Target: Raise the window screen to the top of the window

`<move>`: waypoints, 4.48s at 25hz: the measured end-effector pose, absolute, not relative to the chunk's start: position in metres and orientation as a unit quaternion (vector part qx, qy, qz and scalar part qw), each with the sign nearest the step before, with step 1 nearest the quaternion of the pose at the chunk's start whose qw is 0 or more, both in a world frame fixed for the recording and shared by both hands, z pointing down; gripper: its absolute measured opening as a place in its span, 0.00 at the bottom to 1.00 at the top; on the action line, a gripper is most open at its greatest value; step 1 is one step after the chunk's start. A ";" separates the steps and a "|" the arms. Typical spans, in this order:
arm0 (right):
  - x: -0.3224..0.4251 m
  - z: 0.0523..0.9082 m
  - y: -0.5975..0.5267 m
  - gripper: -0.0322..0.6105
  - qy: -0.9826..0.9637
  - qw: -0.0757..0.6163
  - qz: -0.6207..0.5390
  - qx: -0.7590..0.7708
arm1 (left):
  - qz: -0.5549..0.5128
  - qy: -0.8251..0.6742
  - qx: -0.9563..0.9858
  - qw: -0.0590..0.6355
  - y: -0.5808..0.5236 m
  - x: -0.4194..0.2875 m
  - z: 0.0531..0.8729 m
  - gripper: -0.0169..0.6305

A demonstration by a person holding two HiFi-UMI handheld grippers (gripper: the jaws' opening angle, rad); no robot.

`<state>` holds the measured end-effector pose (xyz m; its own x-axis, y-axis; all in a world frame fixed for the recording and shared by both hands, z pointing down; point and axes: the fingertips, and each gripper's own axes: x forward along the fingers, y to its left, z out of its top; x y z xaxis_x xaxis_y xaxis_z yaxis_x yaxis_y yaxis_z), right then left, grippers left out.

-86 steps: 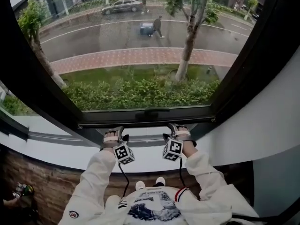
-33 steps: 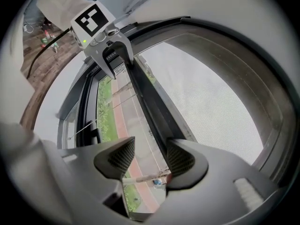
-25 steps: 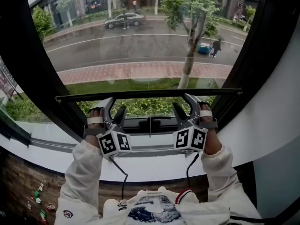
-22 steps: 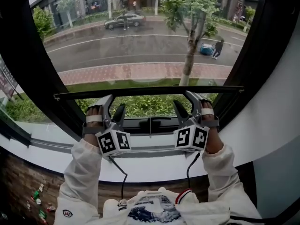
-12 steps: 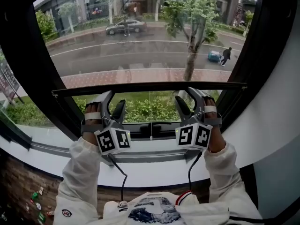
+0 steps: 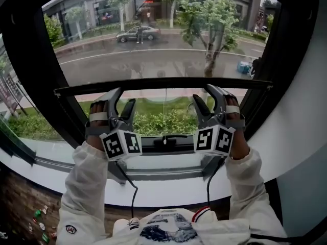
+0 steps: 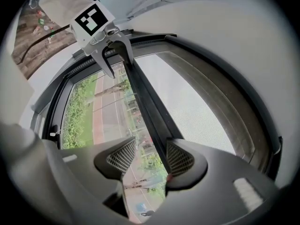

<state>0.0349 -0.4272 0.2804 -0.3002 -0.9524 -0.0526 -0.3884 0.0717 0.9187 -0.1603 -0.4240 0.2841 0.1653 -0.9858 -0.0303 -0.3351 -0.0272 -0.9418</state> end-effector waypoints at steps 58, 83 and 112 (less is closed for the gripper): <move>0.028 0.114 -0.443 0.32 -0.560 0.229 -0.569 0.558 | -0.307 0.589 -0.527 0.530 -0.435 -0.174 0.118 0.43; 0.024 0.060 -0.448 0.32 -0.545 0.188 -0.580 0.576 | -0.292 0.610 -0.494 0.546 -0.443 -0.179 0.063 0.43; 0.023 -0.001 -0.455 0.30 -0.514 0.187 -0.599 0.585 | -0.287 0.627 -0.471 0.550 -0.448 -0.185 0.000 0.43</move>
<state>0.0231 -0.4554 -0.0008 -0.2460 -0.8251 -0.5086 -0.3783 -0.4014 0.8341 -0.1846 -0.4477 0.0002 0.0488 -0.9062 -0.4201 -0.2748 0.3922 -0.8779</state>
